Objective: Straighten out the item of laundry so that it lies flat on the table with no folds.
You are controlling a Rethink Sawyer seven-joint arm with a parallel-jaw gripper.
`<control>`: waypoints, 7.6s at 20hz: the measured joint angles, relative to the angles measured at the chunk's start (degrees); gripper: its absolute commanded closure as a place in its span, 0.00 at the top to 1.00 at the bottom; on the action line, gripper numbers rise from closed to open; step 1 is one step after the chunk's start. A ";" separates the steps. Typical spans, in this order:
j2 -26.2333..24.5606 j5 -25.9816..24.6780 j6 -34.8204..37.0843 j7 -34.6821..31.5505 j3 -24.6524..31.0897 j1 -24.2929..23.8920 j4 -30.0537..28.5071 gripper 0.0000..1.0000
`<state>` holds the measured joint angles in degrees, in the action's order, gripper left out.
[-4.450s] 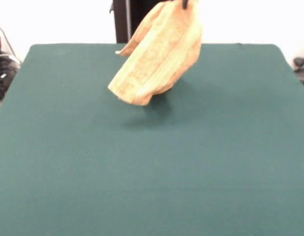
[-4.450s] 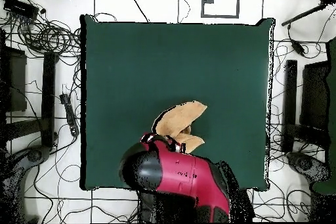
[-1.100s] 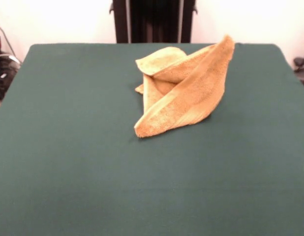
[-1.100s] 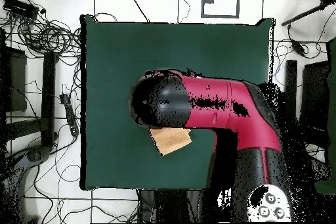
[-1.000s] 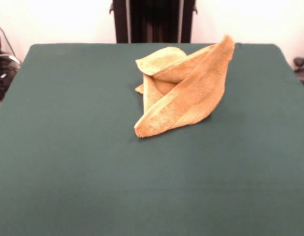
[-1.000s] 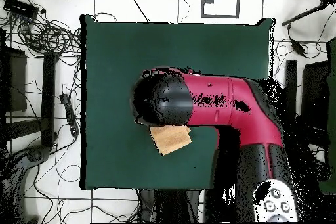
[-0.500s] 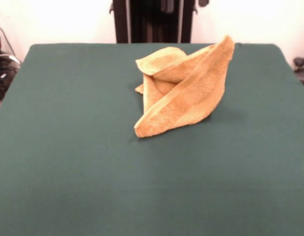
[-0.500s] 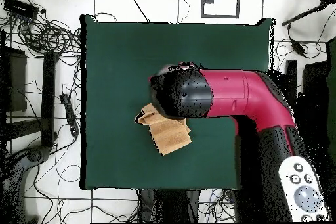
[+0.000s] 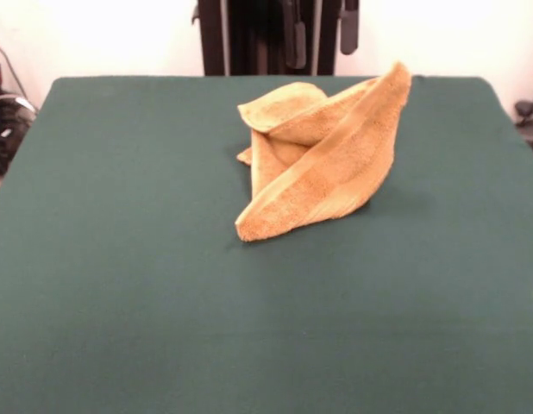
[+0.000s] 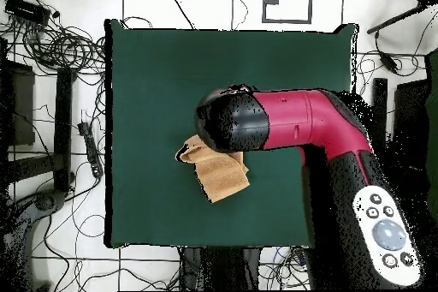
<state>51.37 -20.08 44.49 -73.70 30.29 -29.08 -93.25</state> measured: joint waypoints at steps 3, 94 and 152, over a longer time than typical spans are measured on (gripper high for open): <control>0.44 -0.38 -0.01 0.00 0.10 0.28 -0.01 1.00; -7.84 17.27 -12.14 -23.80 -26.64 11.51 1.73 1.00; -16.53 30.63 -18.21 -43.65 -39.10 22.24 -0.36 1.00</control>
<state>34.84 10.55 26.29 -117.35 -8.80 -6.84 -93.60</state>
